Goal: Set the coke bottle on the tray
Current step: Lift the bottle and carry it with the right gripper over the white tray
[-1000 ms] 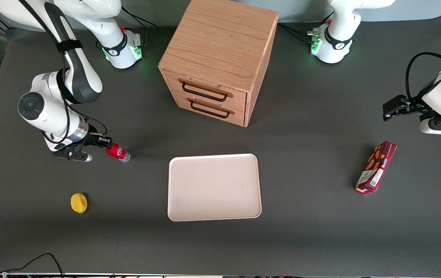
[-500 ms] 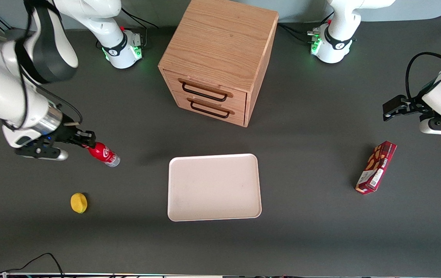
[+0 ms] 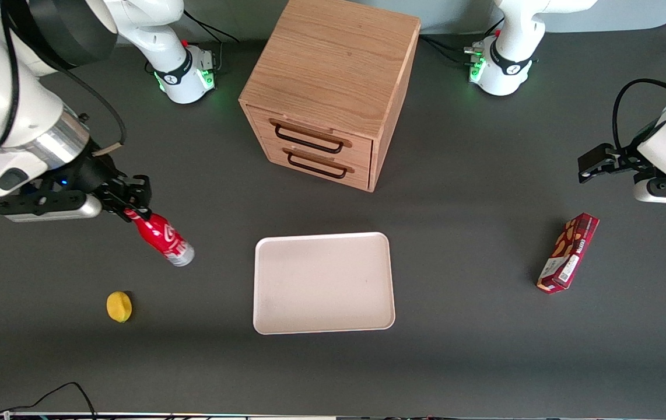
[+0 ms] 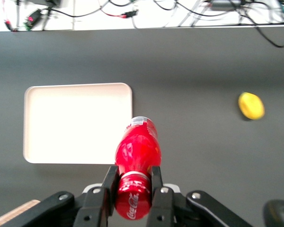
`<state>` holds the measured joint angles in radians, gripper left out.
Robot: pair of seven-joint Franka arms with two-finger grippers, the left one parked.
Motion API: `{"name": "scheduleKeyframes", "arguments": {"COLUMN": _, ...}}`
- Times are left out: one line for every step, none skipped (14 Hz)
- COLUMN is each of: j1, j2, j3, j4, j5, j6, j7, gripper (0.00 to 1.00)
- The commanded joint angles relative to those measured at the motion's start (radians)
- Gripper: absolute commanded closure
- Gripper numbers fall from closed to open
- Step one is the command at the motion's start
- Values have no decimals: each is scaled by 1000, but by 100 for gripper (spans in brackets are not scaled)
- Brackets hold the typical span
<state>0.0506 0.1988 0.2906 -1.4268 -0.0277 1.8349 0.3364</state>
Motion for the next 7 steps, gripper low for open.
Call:
{"name": "scheduleKeyframes", "arguments": {"j1": 86, "j2": 189, "j3": -22, "j4": 199, "j5": -24, "j6": -22, "j7": 82, "gripper": 100}}
{"name": "scheduleKeyframes", "arguments": {"j1": 94, "j2": 242, "j3": -22, "j4": 239, "j5": -26, "j6": -16, "j7": 84, "gripper": 100}}
{"name": "scheduleKeyframes", "arguments": {"j1": 95, "j2": 299, "j3": -22, "j4": 284, "j5": -27, "j6": -10, "j7": 82, "gripper": 100}}
{"name": "scheduleKeyframes", "arguments": {"j1": 103, "j2": 356, "j3": -22, "j4": 322, "j5": -26, "j6": 0, "j7": 85, "gripper": 100}}
{"name": "scheduleKeyframes", "arguments": {"j1": 117, "j2": 397, "j3": -24, "j4": 341, "j5": -26, "j6": 32, "j7": 87, "gripper": 100}}
{"name": "scheduleKeyframes", "arguments": {"j1": 118, "j2": 431, "j3": -24, "j4": 341, "j5": -26, "j6": 71, "j7": 87, "gripper": 100}}
{"name": "scheduleKeyframes", "arguments": {"j1": 118, "j2": 464, "j3": -24, "j4": 341, "j5": -26, "j6": 107, "j7": 87, "gripper": 100}}
